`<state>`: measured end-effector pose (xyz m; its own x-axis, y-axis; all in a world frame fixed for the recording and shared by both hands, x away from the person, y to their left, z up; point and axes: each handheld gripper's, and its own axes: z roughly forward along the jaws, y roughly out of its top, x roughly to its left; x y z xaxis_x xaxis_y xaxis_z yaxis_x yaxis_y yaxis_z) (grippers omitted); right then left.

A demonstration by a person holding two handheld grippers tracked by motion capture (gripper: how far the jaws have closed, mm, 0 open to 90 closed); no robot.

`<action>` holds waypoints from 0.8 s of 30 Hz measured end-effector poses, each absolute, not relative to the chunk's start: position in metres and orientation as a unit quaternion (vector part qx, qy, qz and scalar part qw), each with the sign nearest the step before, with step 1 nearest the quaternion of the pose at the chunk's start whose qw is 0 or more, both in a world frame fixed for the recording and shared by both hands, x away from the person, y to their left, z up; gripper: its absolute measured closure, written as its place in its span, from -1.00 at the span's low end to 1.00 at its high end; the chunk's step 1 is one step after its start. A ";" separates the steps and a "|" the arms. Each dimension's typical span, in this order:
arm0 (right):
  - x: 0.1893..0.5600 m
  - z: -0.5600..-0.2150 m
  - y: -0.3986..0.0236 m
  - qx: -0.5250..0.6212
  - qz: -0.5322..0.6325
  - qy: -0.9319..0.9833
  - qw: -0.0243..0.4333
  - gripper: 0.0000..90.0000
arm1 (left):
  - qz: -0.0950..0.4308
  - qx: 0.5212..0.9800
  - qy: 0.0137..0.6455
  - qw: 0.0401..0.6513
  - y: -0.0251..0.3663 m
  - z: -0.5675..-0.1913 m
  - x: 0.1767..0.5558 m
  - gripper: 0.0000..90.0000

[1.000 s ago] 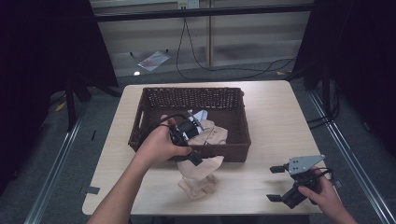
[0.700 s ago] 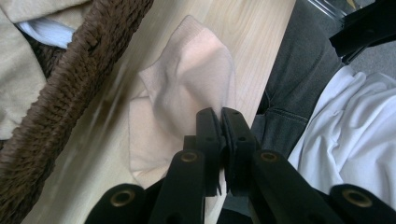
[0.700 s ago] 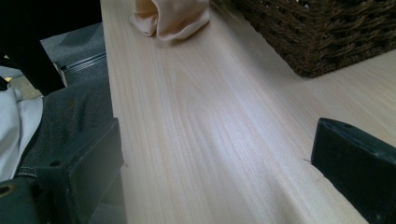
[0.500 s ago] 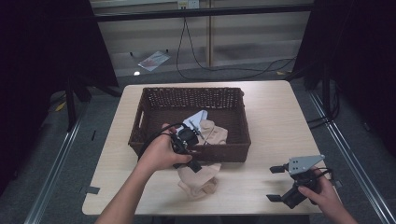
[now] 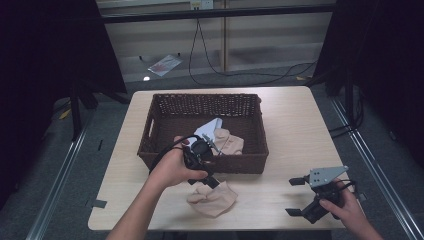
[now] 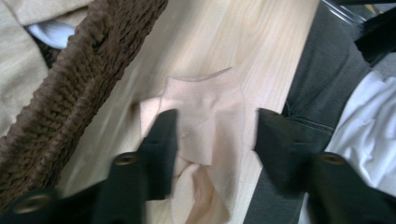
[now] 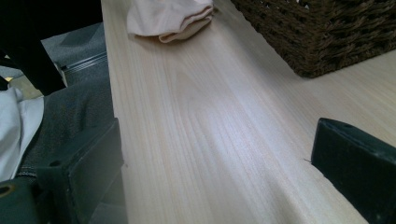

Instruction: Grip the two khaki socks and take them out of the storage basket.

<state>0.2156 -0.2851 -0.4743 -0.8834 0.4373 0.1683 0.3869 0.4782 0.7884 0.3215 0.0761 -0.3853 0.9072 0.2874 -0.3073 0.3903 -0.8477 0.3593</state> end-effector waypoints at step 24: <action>0.216 -0.474 -0.285 0.240 0.451 0.859 0.028 -0.97 | -0.083 0.941 0.179 0.275 0.097 -0.406 0.306 -0.85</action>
